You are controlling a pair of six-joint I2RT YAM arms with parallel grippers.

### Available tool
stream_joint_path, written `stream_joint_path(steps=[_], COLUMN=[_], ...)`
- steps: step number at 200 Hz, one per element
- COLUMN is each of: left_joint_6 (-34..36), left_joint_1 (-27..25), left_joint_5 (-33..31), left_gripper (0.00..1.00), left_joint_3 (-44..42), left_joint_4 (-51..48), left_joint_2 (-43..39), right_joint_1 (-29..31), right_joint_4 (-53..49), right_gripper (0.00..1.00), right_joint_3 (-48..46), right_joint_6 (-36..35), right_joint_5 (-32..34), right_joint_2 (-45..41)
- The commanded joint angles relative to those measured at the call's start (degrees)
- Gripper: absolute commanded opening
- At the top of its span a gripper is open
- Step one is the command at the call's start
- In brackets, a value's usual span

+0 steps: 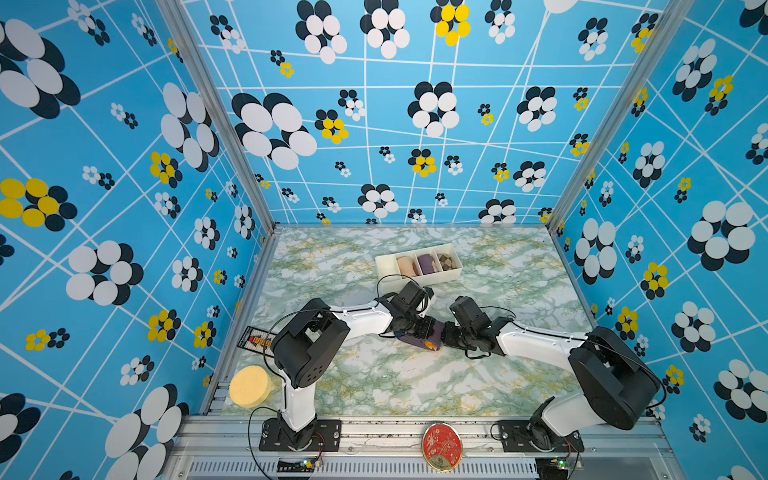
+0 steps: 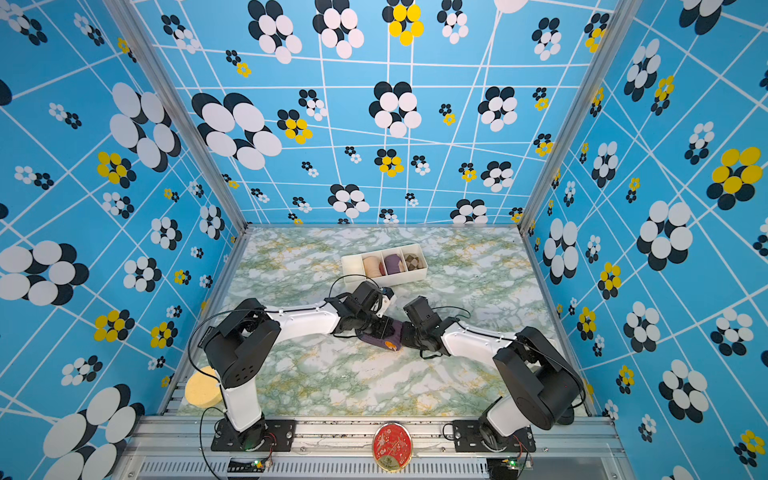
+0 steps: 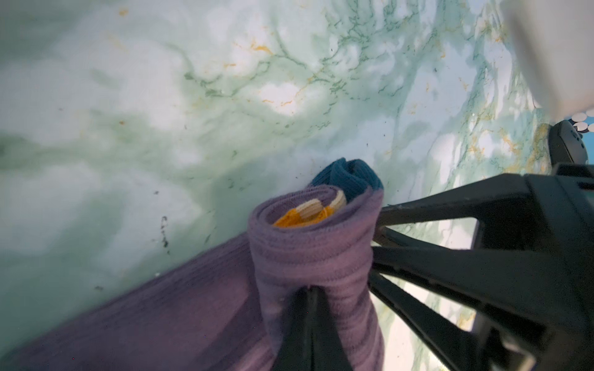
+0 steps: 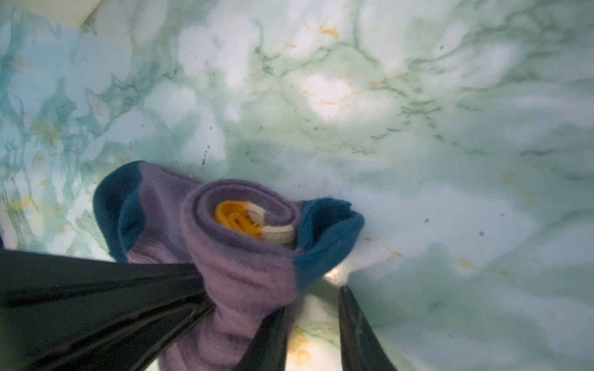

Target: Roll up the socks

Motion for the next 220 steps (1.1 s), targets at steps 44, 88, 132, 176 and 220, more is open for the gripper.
stream_joint_path(steps=[44, 88, 132, 176, 220], left_joint_6=[-1.68, -2.11, -2.45, -2.57, -2.64], left_joint_1=[1.02, 1.58, 1.6, 1.52, 1.5], left_joint_5=[-1.3, -1.24, -0.78, -0.51, -0.43], left_gripper=[0.0, 0.0, 0.0, 0.0, 0.0], left_joint_3=[-6.61, -8.12, -8.38, -7.89, -8.17], left_joint_4=[-4.95, -3.57, -2.76, -2.83, -3.11], left_joint_2=[4.16, 4.68, 5.13, 5.22, 5.13], right_joint_1=[0.48, 0.25, 0.17, 0.16, 0.16], right_joint_4=[15.58, 13.45, -6.42, -7.1, -0.88], right_gripper=[0.3, 0.3, 0.29, 0.29, 0.29], right_joint_3=[-7.63, -8.38, -3.8, -1.05, -0.2], right_joint_6=[0.59, 0.44, -2.77, -3.64, -3.1], right_joint_5=[-4.11, -4.32, 4.79, 2.54, -0.53], right_joint_2=[-1.64, -3.5, -6.43, -1.31, 3.63])
